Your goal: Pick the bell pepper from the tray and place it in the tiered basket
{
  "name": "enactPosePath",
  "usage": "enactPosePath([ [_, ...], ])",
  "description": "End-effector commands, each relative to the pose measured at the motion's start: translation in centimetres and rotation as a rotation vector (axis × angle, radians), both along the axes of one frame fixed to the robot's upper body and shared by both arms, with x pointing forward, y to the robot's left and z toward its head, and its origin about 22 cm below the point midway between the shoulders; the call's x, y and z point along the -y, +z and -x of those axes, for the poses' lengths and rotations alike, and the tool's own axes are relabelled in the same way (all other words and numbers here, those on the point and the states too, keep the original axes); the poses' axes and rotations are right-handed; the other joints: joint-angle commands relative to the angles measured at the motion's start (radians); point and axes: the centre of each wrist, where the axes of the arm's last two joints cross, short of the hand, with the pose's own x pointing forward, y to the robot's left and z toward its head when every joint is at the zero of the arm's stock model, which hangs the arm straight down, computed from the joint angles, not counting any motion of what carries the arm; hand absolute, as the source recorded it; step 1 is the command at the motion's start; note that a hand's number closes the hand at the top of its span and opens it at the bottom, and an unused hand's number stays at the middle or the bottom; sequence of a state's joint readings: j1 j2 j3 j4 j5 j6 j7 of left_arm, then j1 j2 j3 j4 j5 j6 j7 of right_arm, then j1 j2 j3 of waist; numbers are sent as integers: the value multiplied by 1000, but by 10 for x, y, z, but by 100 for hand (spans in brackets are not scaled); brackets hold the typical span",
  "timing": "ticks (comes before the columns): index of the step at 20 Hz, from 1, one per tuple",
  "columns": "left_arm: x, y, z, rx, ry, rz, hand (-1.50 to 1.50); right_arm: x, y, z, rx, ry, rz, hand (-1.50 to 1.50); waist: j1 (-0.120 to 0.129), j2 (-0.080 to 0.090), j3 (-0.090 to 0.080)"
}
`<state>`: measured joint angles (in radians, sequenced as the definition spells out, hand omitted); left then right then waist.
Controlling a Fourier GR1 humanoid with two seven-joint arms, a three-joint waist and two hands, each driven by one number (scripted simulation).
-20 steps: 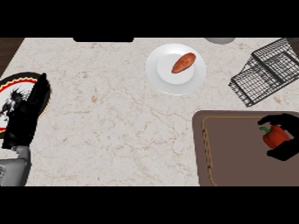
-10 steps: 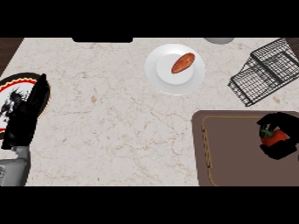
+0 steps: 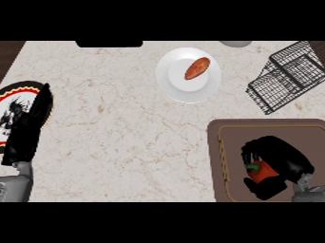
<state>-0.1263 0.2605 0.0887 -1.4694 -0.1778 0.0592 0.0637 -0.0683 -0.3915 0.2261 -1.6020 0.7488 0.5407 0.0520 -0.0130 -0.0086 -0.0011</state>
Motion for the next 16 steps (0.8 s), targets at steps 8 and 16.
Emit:
enactPosePath([
  [8, -2, 6, -1, -5, 19, 7, 0, -8, 75, 60, 462, -39, -432, 150, -19, 2, 1],
  [16, -4, 1, 0, 16, -7, 5, 0, 18, 154, 54, 705, -148, -498, 150, 14, 9, 1],
])
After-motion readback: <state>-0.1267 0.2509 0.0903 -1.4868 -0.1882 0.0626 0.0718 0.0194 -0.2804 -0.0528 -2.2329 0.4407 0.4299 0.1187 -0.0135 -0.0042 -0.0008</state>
